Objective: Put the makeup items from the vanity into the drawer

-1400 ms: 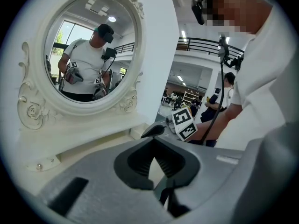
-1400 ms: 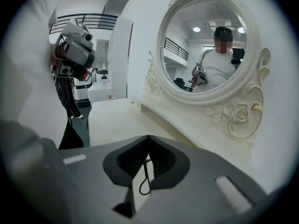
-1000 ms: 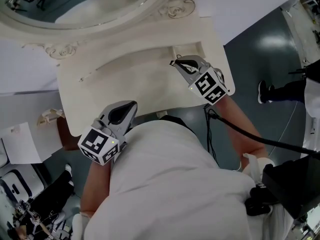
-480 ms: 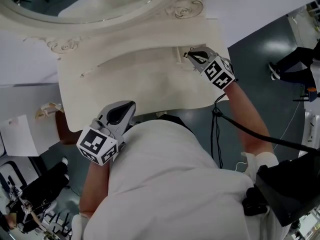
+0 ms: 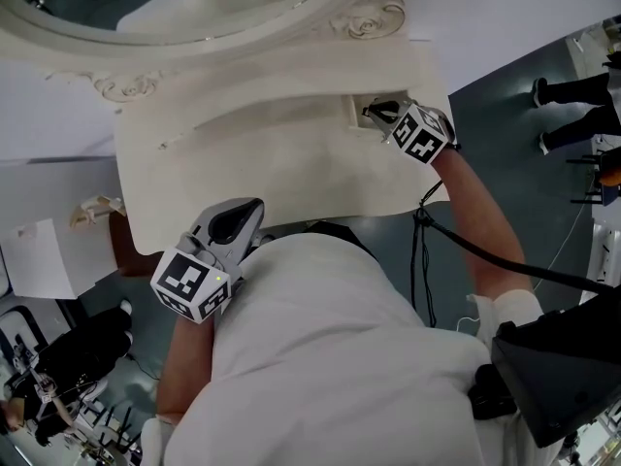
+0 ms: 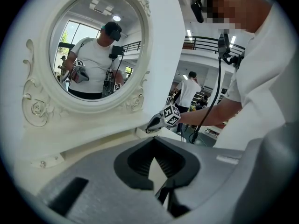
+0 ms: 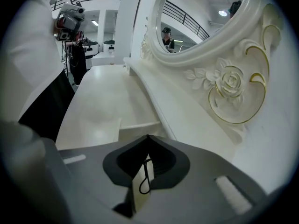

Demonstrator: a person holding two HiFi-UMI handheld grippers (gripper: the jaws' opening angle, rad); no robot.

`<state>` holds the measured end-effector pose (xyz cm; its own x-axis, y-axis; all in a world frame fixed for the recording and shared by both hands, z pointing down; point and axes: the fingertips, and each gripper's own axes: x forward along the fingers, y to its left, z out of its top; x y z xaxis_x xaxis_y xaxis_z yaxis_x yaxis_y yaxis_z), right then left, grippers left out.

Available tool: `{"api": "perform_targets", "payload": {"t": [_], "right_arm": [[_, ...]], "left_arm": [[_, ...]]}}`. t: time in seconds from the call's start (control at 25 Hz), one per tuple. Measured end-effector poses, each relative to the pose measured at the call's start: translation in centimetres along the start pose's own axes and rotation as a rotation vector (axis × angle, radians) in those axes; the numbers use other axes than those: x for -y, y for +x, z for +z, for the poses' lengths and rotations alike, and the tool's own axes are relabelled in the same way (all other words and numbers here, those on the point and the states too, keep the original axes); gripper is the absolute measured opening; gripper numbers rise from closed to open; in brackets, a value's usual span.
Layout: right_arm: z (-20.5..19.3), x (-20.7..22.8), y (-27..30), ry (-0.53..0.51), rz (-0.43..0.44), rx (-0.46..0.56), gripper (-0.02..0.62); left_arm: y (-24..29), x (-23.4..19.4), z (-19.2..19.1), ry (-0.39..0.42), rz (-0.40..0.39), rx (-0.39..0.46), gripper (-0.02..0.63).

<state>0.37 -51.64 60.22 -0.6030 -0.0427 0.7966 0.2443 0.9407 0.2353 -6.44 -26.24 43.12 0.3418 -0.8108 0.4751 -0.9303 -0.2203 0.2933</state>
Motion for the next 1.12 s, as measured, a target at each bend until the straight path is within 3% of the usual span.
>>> {"api": "perform_targets", "payload": {"t": [0.6, 0.88, 1.12], "right_arm": [[-1.0, -0.1, 3.8, 0.02, 0.085, -0.09, 0.02], [-0.9, 0.0, 3.5, 0.068, 0.067, -0.115, 0.072], [0.0, -0.2, 1.4, 0.142, -0.008, -0.097, 0.064]], "left_arm": [[-0.3, -2.6, -0.7, -0.023, -0.003, -0.013, -0.002], [-1.5, -3.3, -1.2, -0.012, -0.023, -0.006, -0.002], [-3.4, -3.6, -1.9, -0.005, -0.054, 0.01, -0.002]]}}
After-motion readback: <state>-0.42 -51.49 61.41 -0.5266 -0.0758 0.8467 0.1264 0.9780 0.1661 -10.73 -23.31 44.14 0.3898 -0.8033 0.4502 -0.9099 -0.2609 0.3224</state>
